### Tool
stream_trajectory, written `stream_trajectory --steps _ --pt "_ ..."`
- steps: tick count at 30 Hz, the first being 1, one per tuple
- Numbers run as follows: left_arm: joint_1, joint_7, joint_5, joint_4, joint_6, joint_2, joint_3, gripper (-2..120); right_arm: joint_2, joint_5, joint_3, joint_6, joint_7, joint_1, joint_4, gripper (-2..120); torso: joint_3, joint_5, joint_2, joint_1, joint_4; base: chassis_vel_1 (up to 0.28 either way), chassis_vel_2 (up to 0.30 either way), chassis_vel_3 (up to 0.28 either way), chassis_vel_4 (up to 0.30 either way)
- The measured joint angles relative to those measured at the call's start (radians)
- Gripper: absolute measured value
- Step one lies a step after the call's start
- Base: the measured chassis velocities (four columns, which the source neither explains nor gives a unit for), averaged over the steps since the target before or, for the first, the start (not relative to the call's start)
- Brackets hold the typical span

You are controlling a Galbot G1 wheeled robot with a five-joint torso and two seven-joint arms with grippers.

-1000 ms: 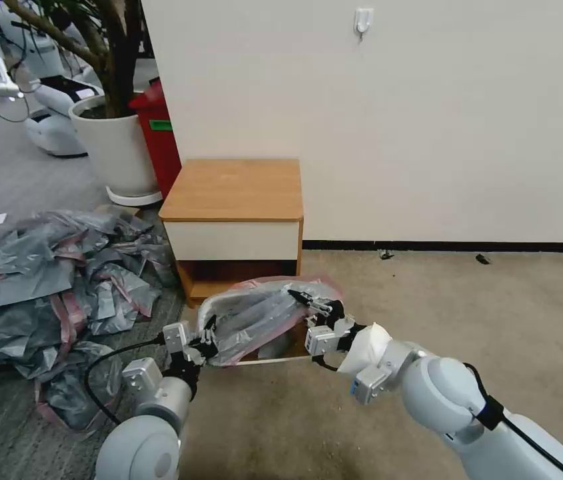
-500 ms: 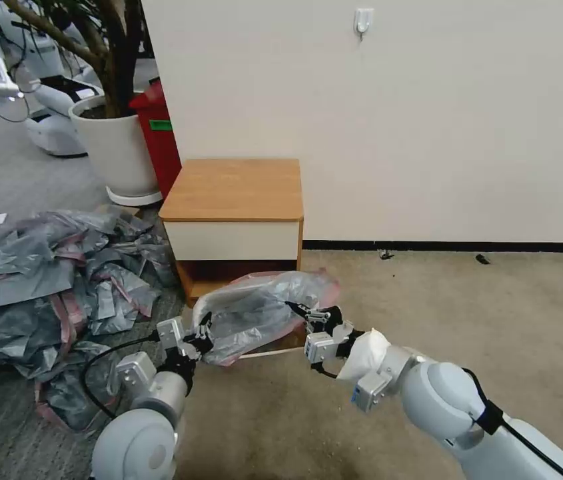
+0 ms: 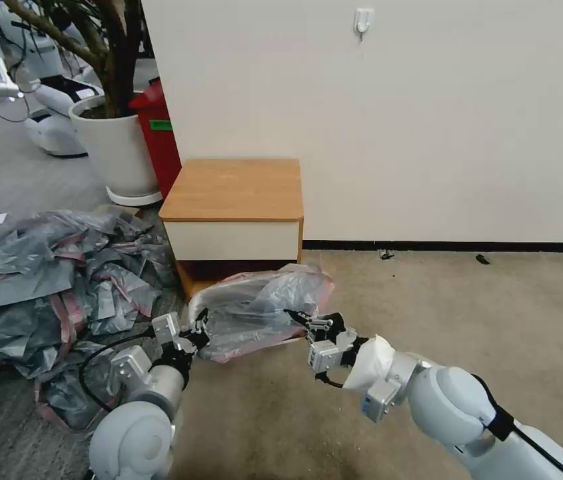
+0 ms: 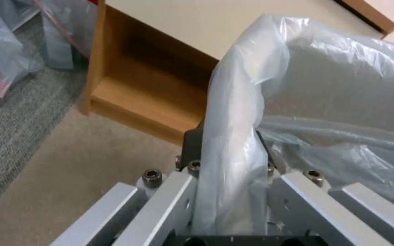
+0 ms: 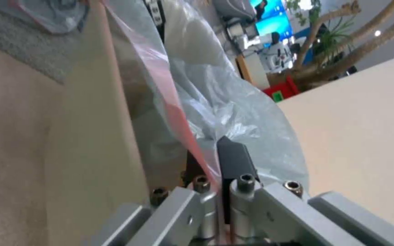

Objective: Pick up the garbage bag from the table and place it over the trash can.

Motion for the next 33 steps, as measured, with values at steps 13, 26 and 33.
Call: stream_trajectory --steps 13,26,33 --pt "-0.01 -0.042 -0.049 -0.004 0.022 -0.015 -0.023 4 -0.008 0.049 0.034 0.092 -0.024 -0.042 0.021 0 0.0 0.0 0.0 0.0 0.0 0.0 0.0 0.0 0.0" --pt "-0.017 -0.098 -0.194 -0.035 0.081 -0.032 -0.039 4 0.003 0.073 0.077 0.2 -0.078 -0.047 -0.051 0 0.0 0.0 0.0 0.0 0.0 0.0 0.0 0.0 0.0" --pt "-0.008 -0.099 -0.219 -0.042 0.087 -0.031 -0.043 4 0.004 0.071 0.102 0.228 -0.085 -0.044 -0.092 0 0.0 -0.0001 0.0 0.0 0.0 0.0 0.0 0.0 0.0"
